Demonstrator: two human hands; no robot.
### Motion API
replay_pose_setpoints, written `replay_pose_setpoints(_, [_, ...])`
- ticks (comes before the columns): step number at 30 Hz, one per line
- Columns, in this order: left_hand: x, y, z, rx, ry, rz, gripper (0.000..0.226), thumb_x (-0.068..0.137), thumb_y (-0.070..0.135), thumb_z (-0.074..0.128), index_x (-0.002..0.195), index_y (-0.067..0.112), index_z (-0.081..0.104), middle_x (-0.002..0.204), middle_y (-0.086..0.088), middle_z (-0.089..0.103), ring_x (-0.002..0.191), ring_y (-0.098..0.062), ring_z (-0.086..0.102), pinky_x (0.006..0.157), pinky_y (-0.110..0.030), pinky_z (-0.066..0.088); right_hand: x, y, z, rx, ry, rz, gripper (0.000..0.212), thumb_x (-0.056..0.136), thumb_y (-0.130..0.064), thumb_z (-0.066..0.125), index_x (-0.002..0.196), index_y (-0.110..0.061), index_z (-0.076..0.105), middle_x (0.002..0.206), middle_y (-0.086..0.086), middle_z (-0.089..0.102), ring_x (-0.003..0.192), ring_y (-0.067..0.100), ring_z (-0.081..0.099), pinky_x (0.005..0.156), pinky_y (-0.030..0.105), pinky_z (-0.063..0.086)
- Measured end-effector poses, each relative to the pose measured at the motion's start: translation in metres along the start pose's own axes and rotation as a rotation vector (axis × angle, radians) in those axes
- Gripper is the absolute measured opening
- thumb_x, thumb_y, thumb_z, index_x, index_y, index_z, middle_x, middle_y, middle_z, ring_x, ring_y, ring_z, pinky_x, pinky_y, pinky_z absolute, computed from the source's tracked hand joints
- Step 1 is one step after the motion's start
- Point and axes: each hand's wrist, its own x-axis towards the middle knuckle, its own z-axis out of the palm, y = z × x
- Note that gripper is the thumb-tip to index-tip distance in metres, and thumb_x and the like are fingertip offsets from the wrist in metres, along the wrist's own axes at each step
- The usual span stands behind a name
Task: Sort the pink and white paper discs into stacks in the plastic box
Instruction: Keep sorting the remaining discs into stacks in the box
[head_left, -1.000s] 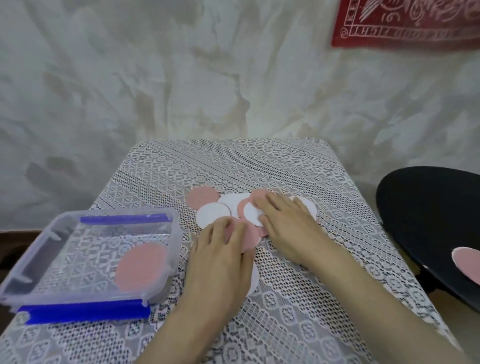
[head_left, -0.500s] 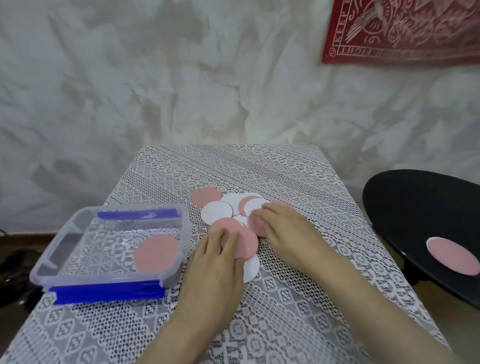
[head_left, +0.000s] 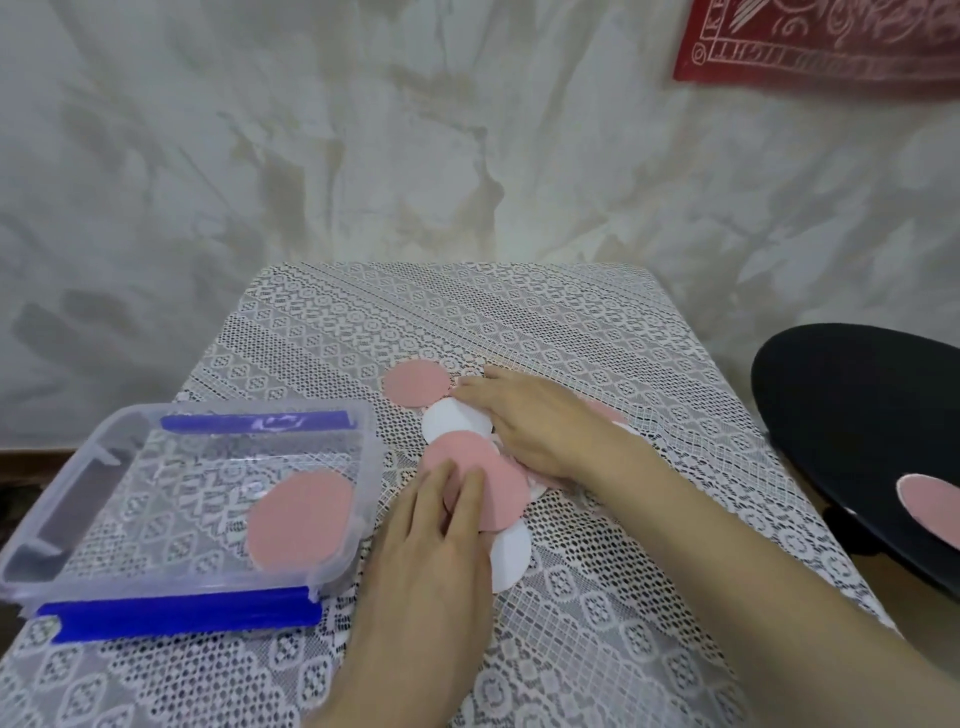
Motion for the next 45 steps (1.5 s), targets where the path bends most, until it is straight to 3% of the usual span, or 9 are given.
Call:
replay_pose_setpoints(5, [-0.006, 0.003, -0.002, -0.005, 0.029, 0.008, 0.050, 0.090, 0.025, 0.063, 0.137, 0.011, 0.056, 0.137, -0.014, 0.060, 0.125, -0.035, 0.059, 0.093, -0.046, 0.055, -0.031, 0.006, 0.006, 0.013, 0.031, 0.065, 0.052, 0.105, -0.012, 0.036, 0.154, -0.026, 0.040, 0.162, -0.011, 0.034, 0.153, 0.016, 0.022, 0.118, 0.040, 0.031])
replay_pose_setpoints(10, [-0.012, 0.003, -0.002, -0.009, 0.053, 0.006, 0.049, 0.093, 0.030, 0.053, 0.139, 0.012, 0.055, 0.139, -0.013, 0.060, 0.127, -0.034, 0.058, 0.096, -0.045, 0.052, -0.016, -0.012, -0.005, -0.016, 0.073, 0.041, 0.054, 0.101, -0.004, 0.043, 0.152, -0.023, 0.042, 0.155, -0.004, 0.045, 0.146, 0.023, 0.034, 0.109, 0.048, 0.042])
replay_pose_setpoints(18, [-0.008, 0.001, 0.000, 0.001, 0.053, 0.001, 0.050, 0.091, 0.032, 0.058, 0.138, 0.015, 0.057, 0.138, -0.010, 0.061, 0.125, -0.031, 0.060, 0.090, -0.046, 0.056, 0.012, -0.009, -0.008, -0.076, -0.058, 0.024, 0.059, 0.102, -0.006, 0.037, 0.153, -0.036, 0.039, 0.164, -0.009, 0.031, 0.157, 0.026, 0.002, 0.124, 0.051, 0.018])
replay_pose_setpoints(27, [-0.011, 0.001, -0.008, -0.033, -0.012, -0.028, 0.051, 0.100, 0.033, 0.049, 0.149, 0.018, 0.045, 0.152, -0.006, 0.048, 0.141, -0.027, 0.044, 0.107, -0.042, 0.045, -0.062, -0.006, -0.006, 0.025, -0.025, 0.214, 0.061, 0.101, -0.008, 0.035, 0.158, -0.028, 0.032, 0.167, -0.007, 0.023, 0.156, 0.017, 0.006, 0.124, 0.037, 0.014])
replay_pose_setpoints(31, [-0.014, 0.005, -0.011, -0.051, -0.009, -0.022, 0.050, 0.101, 0.032, 0.048, 0.149, 0.017, 0.044, 0.152, -0.008, 0.047, 0.142, -0.028, 0.042, 0.110, -0.038, 0.039, -0.092, -0.015, 0.008, 0.050, 0.023, 0.224, 0.049, 0.109, -0.024, 0.032, 0.158, -0.026, 0.031, 0.167, -0.002, 0.023, 0.155, 0.018, 0.013, 0.124, 0.036, 0.009])
replay_pose_setpoints(34, [-0.017, 0.007, -0.011, -0.061, 0.007, -0.006, 0.048, 0.099, 0.029, 0.051, 0.145, 0.014, 0.048, 0.148, -0.011, 0.051, 0.138, -0.030, 0.047, 0.109, -0.039, 0.040, -0.104, -0.022, 0.006, 0.099, 0.043, 0.225, 0.049, 0.108, -0.031, 0.031, 0.157, -0.028, 0.032, 0.167, -0.005, 0.025, 0.155, 0.016, 0.016, 0.124, 0.037, 0.016])
replay_pose_setpoints(40, [-0.018, 0.006, -0.007, -0.037, 0.035, 0.009, 0.048, 0.093, 0.028, 0.060, 0.138, 0.013, 0.054, 0.139, -0.012, 0.058, 0.126, -0.031, 0.058, 0.091, -0.043, 0.056, -0.032, -0.014, -0.009, 0.014, 0.063, 0.136, 0.055, 0.099, -0.013, 0.050, 0.151, -0.027, 0.039, 0.159, -0.003, 0.037, 0.145, 0.023, 0.036, 0.108, 0.044, 0.041])
replay_pose_setpoints(43, [-0.014, 0.005, -0.006, -0.018, 0.025, -0.004, 0.049, 0.093, 0.032, 0.057, 0.138, 0.014, 0.056, 0.140, -0.010, 0.058, 0.126, -0.031, 0.058, 0.088, -0.043, 0.057, -0.003, -0.010, -0.007, -0.064, -0.030, 0.093, 0.059, 0.095, 0.001, 0.041, 0.151, -0.018, 0.040, 0.162, 0.001, 0.031, 0.146, 0.026, 0.031, 0.105, 0.049, 0.044])
replay_pose_setpoints(45, [-0.012, 0.004, -0.006, -0.006, 0.023, -0.003, 0.050, 0.092, 0.032, 0.059, 0.138, 0.014, 0.056, 0.139, -0.010, 0.059, 0.125, -0.031, 0.059, 0.087, -0.043, 0.057, -0.006, -0.005, -0.004, -0.142, -0.062, 0.074, 0.057, 0.095, -0.005, 0.047, 0.151, -0.015, 0.040, 0.162, 0.004, 0.032, 0.144, 0.029, 0.032, 0.106, 0.049, 0.042])
